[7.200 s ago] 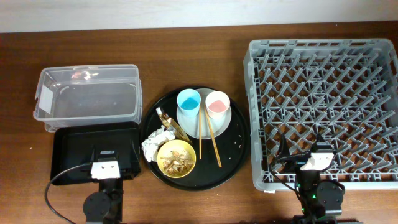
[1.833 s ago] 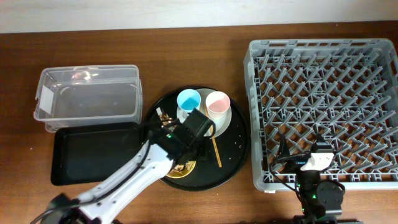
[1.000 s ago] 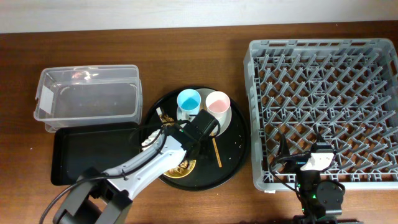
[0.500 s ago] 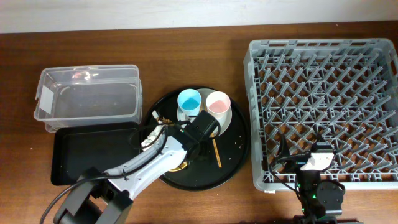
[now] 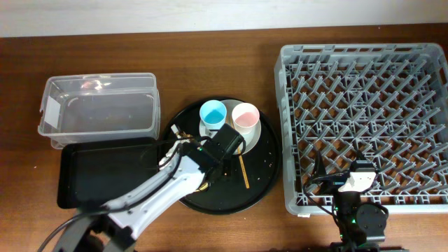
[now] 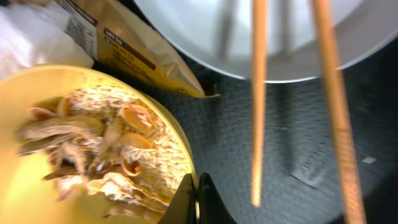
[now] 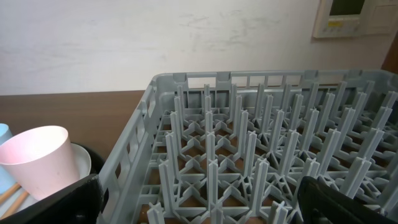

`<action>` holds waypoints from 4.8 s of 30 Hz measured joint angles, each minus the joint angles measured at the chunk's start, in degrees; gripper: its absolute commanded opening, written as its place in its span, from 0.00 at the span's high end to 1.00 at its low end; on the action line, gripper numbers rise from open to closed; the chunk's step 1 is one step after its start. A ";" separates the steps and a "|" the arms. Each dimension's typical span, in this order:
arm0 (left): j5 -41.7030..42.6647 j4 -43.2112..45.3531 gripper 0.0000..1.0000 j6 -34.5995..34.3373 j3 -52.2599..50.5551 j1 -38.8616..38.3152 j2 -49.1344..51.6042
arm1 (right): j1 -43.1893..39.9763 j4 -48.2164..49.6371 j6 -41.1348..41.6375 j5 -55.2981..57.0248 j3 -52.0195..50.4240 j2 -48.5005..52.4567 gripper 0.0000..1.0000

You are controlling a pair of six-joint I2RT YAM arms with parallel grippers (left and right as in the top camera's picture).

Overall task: Sort waste into correct bins and load items into the dishwasher rack
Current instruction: 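Lift the yellow plate with the left gripper toward the black tray, then tip the yellow plate over the black tray to dump food scraps, then carry the yellow plate back and set it on the round tray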

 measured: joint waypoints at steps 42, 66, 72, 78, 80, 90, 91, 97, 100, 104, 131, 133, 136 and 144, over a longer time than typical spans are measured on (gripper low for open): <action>16.09 -17.14 0.99 25.57 -0.02 45.90 -27.89 | 0.00 0.00 0.00 0.00 0.00 0.00 0.02; 73.50 0.46 0.99 47.91 -17.53 90.79 -20.72 | 0.00 0.00 -0.04 0.00 0.00 0.00 0.02; 80.35 3.10 1.00 50.23 -17.53 90.84 -12.98 | -0.02 0.00 -0.02 0.00 0.00 0.00 0.02; 88.19 4.00 1.00 52.74 -17.59 90.88 -7.08 | -0.02 0.00 -0.04 0.00 0.00 0.00 0.02; 89.85 4.83 1.00 53.02 -17.59 90.88 -6.16 | -0.02 0.00 -0.02 0.00 0.00 0.00 0.02; 92.13 -1.01 1.00 53.75 -17.81 90.88 -4.50 | -0.02 0.00 -0.02 0.00 0.00 0.00 0.02; 91.95 -0.48 1.00 53.75 -17.81 90.97 -4.50 | 0.00 0.00 -0.02 0.00 0.00 0.00 0.02; 91.52 0.42 1.00 53.88 -17.81 93.37 -4.50 | 0.00 0.00 -0.02 0.00 0.00 0.00 0.02; 92.83 -0.04 1.00 53.86 -17.81 95.82 -4.50 | 0.00 0.00 -0.02 0.00 0.00 0.00 0.02; 94.71 0.28 1.00 53.88 -17.81 98.62 -4.50 | -0.02 0.00 -0.02 0.00 0.00 0.00 0.01; 95.27 -7.96 1.00 53.62 -17.75 99.34 -4.63 | -0.02 0.00 0.00 0.00 0.00 0.00 0.02; 93.09 -10.97 1.00 53.44 -16.55 98.44 -5.88 | -0.02 0.00 0.00 0.00 0.00 0.00 0.02; 86.68 -15.74 1.00 52.81 -10.43 93.81 -11.28 | 0.00 0.00 -0.02 0.00 0.00 0.00 0.02; 67.73 -13.77 1.00 40.74 0.33 71.73 -27.34 | -0.02 0.00 -0.04 0.00 0.00 0.00 0.02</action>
